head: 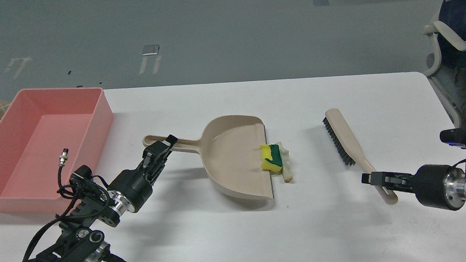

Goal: Sweep and dump garbage into bin
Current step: 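Grasp the wooden brush handle with the right gripper, then sweep the sponge and debris into the dustpan with the brush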

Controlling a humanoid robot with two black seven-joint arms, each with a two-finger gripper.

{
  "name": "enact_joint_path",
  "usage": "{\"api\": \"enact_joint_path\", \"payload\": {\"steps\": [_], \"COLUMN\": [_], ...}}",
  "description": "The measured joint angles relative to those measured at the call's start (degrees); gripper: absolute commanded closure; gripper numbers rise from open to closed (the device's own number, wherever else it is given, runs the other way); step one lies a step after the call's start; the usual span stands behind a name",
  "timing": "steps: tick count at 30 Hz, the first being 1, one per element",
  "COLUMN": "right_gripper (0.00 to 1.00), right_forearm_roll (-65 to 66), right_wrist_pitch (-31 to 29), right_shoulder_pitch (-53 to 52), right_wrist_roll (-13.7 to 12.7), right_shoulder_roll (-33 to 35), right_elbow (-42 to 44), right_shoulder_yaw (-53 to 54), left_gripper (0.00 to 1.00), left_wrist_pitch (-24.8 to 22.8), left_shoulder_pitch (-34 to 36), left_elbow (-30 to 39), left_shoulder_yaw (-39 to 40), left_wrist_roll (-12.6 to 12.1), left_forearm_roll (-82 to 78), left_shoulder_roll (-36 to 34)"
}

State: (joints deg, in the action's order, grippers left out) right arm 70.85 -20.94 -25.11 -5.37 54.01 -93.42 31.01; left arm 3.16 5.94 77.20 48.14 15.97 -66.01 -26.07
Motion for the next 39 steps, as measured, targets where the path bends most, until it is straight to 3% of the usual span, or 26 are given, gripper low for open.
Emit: {"api": "enact_joint_path", "payload": {"steps": [15,39], "right_gripper": [1.00,1.00], "right_forearm_roll": [-11.11,-12.04], "right_wrist_pitch": [-2.24,-2.07], "right_shoulder_pitch": [0.33,1.60], "right_wrist_roll": [0.54,0.76], "right_shoulder_roll": [-5.28,-7.83], "right_elbow": [0.40,0.23], "right_shoulder_yaw": [0.13,0.38], "left_gripper": [1.00,1.00], "left_wrist_pitch": [0.00,0.88], "left_shoulder_pitch": [-0.24,-0.69], "left_elbow": [0.85,-0.12], "left_shoulder_yaw": [-0.08,-0.22], "left_wrist_roll": [0.19,1.16], "left_forearm_roll": [0.09,-7.82], "left_shoulder_roll": [-0.13,-2.70]}}
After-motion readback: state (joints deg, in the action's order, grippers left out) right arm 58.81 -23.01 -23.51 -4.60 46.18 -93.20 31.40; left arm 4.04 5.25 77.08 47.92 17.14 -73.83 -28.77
